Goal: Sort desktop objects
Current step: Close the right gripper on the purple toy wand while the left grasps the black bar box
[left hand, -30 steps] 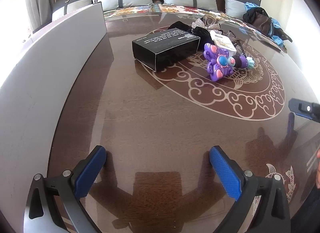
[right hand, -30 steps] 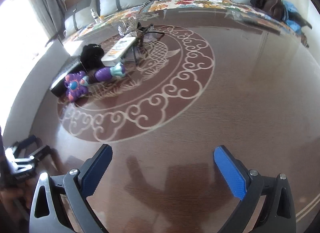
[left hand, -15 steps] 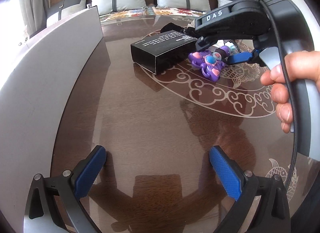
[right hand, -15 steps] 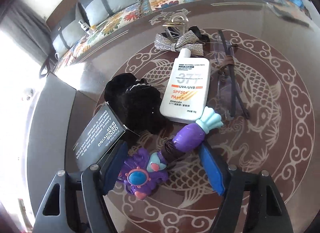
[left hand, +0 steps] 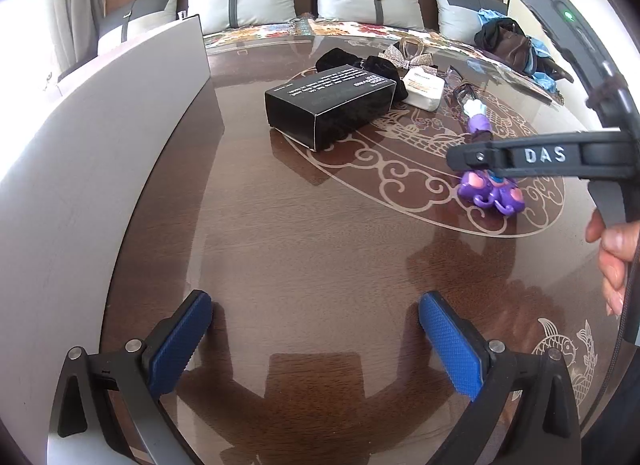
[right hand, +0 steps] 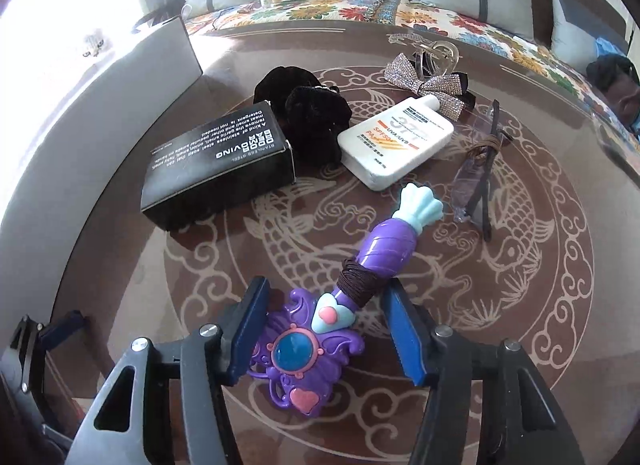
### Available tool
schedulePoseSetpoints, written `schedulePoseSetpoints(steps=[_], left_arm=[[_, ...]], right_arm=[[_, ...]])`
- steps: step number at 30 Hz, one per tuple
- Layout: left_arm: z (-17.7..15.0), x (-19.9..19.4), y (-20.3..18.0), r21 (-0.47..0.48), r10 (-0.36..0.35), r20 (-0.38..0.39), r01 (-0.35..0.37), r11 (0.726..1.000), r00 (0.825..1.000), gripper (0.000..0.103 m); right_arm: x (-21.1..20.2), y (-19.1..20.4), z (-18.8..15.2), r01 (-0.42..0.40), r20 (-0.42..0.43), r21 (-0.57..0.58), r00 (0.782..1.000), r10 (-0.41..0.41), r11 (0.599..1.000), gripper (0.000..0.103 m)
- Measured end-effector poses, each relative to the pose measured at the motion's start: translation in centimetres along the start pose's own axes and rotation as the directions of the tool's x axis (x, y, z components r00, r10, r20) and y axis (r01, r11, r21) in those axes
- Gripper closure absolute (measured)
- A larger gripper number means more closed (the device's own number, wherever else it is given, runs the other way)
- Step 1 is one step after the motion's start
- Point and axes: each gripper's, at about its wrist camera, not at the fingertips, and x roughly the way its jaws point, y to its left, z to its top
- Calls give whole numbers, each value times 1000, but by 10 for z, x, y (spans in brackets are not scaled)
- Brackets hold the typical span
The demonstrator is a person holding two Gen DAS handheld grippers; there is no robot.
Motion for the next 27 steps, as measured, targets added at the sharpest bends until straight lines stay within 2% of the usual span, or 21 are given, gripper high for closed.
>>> schedulePoseSetpoints(steps=[6, 8, 10, 13, 16, 20, 23, 27], left_arm=[[0, -1, -1, -8, 7, 5, -7, 1000, 1000, 0], [1, 1, 0, -10, 8, 5, -8, 1000, 1000, 0], [2, 1, 0, -10, 8, 5, -8, 1000, 1000, 0], [2, 1, 0, -10, 8, 4, -8, 1000, 1000, 0], [2, 1, 0, -10, 8, 4, -8, 1000, 1000, 0], [8, 4, 0, -14, 12, -22, -12, 1000, 1000, 0], [35, 11, 2, -3, 42, -38, -42, 999, 998, 0], [89, 22, 4, 54, 11, 5, -12, 998, 1000, 0]], right_arm=[[-25, -39, -42, 5, 48, 12, 999, -6, 1000, 43], [-30, -48, -53, 1, 63, 6, 998, -1, 1000, 36], [-32, -54, -61, 20, 60, 8, 998, -20, 1000, 13], [-33, -57, -74, 18, 94, -14, 995, -16, 1000, 2], [-34, -48, -85, 58, 113, -64, 992, -50, 996, 0], [-33, -49, -86, 59, 118, -61, 992, -51, 996, 0], [-33, -49, -86, 58, 119, -61, 992, -51, 996, 0], [-33, -49, -86, 58, 119, -61, 992, -51, 996, 0]])
